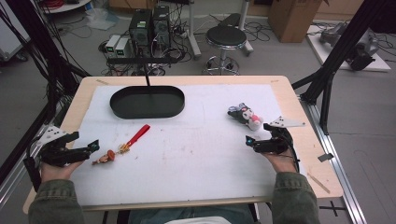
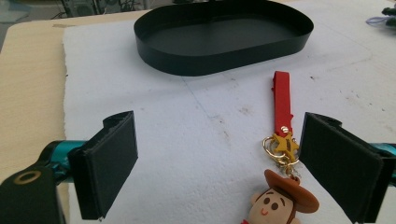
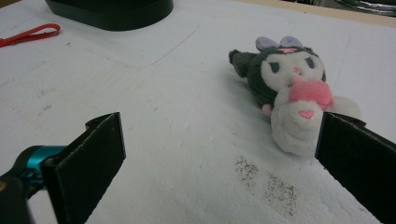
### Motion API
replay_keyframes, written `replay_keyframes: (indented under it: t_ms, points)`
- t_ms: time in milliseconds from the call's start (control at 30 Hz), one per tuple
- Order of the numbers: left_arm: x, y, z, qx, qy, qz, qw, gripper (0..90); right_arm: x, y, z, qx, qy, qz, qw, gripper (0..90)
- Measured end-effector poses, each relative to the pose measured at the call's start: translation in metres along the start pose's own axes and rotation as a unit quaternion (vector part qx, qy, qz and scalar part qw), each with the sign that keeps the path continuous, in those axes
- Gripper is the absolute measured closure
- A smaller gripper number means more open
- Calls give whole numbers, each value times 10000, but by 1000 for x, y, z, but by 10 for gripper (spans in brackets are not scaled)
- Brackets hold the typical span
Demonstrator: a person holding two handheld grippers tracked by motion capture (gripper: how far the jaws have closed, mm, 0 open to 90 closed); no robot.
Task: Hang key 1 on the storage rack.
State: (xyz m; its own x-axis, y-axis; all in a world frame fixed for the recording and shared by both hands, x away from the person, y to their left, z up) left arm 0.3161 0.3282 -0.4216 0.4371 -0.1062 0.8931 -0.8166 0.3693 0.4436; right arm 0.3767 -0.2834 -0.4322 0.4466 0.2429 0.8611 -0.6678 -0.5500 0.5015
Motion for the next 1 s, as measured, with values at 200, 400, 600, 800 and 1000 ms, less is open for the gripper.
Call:
replay_keyframes:
  t_ms: [200, 400, 600, 800, 1000]
  points:
    - [0, -1, 0, -21, -6, -20, 10000, 122, 0, 1, 2, -64, -11, 67, 10000, 5]
    - [0, -1, -1, -5, 13, -5, 10000, 122, 1, 2, 1, -48, -17, 106, 9999, 5]
    - [-1, -2, 0, -2, 8, -31, 10000, 122, 1, 2, 2, -168, -59, 159, 9997, 5]
    - [-2, -5, 4, 13, -59, -135, 9999, 122, -1, 2, 2, -144, -130, 164, 9997, 5]
    - [4, -7, 6, 38, -163, -223, 9996, 122, 0, 2, 2, -119, -121, 232, 9996, 5]
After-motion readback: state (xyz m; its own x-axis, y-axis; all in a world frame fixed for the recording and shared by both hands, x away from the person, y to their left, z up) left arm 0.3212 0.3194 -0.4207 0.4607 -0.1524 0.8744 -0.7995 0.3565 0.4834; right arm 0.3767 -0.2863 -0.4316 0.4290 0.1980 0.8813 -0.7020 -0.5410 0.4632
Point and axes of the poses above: each handheld gripper's, and its own axes: y roughly backward along the jaws, x roughly out of its top, z roughly to its right, the point moved 4 cm from there along -y, roughly forward along the jaws
